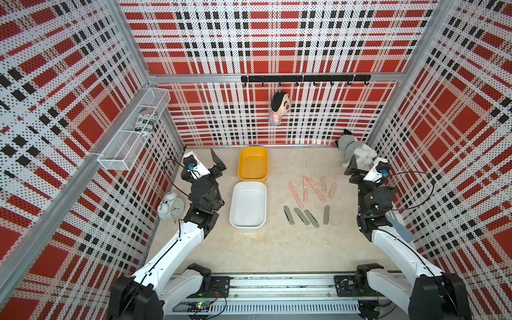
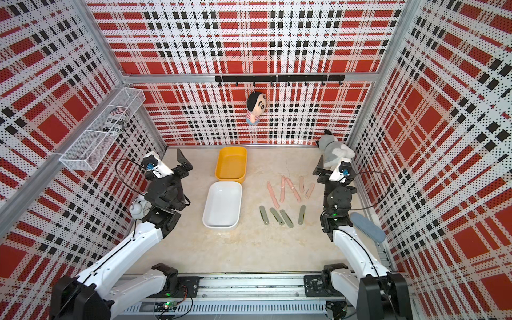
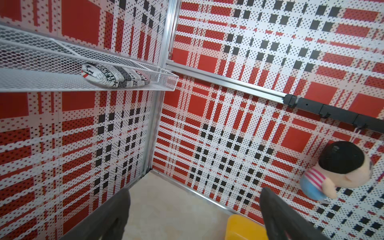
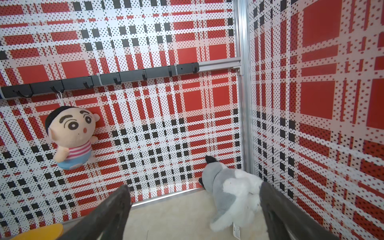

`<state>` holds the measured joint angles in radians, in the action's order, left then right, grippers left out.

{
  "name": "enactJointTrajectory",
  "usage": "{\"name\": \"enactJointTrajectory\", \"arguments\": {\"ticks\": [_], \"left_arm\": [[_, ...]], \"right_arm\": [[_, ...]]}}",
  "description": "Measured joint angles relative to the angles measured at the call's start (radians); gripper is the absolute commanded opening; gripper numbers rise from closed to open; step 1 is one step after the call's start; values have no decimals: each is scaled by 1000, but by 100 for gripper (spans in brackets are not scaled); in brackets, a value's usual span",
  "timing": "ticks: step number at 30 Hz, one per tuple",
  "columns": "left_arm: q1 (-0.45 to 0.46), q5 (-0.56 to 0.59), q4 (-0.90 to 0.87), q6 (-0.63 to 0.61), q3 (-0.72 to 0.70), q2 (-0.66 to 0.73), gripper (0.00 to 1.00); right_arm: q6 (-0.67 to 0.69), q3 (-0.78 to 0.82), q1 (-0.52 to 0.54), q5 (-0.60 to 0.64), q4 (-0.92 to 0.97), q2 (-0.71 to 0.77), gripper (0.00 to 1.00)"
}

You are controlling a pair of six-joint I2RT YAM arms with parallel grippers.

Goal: Place the fruit knives into the storage box by color
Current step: Adjust the storage box at the center of the board.

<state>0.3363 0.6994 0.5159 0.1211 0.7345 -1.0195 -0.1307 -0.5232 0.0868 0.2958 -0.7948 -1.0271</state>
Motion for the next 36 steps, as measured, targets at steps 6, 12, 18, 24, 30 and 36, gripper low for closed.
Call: {"name": "enactJointTrajectory", "arguments": {"ticks": [6, 12, 18, 24, 30, 36], "left_arm": [[-352, -256, -233, 258, 61, 69, 98], [-537, -500, -417, 418, 153, 60, 98], [-526, -629, -531, 408, 244, 23, 98], [-580, -756, -607, 406, 263, -13, 98], [-632, -907, -619, 460, 230, -37, 98], [-502, -856, -714, 434, 255, -93, 97]], "right_arm": [[-56, -121, -18, -61, 127, 9, 100], [-275, -130, -12, -252, 471, -4, 100], [-309, -174, 53, -288, 648, -64, 100], [-304, -187, 128, -278, 686, -69, 100], [-281, -203, 209, -232, 728, -81, 100], [-264, -305, 247, -225, 821, -145, 100]]}}
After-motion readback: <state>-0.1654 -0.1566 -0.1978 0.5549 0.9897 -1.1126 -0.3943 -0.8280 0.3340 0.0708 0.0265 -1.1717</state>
